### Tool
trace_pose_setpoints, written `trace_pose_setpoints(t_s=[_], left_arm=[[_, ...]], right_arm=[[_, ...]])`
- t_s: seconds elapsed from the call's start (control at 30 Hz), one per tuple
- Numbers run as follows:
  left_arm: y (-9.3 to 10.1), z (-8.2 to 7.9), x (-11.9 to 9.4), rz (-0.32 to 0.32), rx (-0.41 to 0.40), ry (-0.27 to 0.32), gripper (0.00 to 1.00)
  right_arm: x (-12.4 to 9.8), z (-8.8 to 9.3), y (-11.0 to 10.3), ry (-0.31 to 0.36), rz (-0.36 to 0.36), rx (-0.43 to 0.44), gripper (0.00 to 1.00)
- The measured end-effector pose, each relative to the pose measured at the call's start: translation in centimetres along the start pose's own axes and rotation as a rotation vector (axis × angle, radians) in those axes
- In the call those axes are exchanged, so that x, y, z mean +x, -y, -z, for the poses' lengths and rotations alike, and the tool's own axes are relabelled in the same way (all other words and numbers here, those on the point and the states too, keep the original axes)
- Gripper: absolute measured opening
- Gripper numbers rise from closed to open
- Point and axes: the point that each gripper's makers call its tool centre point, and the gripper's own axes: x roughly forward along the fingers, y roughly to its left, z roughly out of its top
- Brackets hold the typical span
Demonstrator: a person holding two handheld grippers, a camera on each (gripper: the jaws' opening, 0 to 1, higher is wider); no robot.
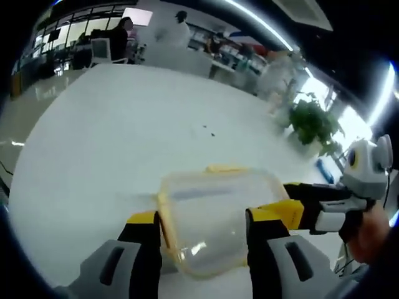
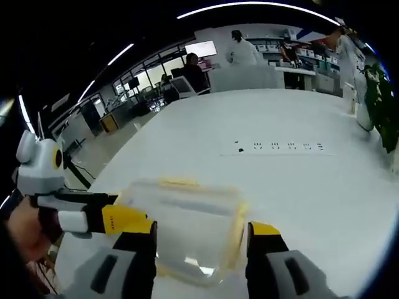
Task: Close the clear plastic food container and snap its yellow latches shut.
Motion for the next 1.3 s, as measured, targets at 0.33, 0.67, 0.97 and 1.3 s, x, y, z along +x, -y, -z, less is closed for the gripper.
trace_pose_setpoints(t_s=[0.33,0.67,0.97,1.3], left_arm=[[-3.5,-0.9,-1.0,-0.103,-0.002,0.062,0.99],[-4.0,0.1,-1.7,-0.103,-0.008,0.041,0.99],[-3.3,0.0,-4.3,-0.098,0.034,0.054,0.99],[-2.5,1.1,-11.0,-0.087,0.047,0.072,0.99]], right_arm=[[0.1,-1.4,1.9,0.085,0.048,0.009,0.98],[-0.6,-1.0,1.8,0.084,0.073,-0.016,1.0],[-3.0,-1.0,0.2,0.097,0.07,-0.064,1.0],[-8.9,-1.0,-3.5,0.131,0.039,-0.144,1.0]])
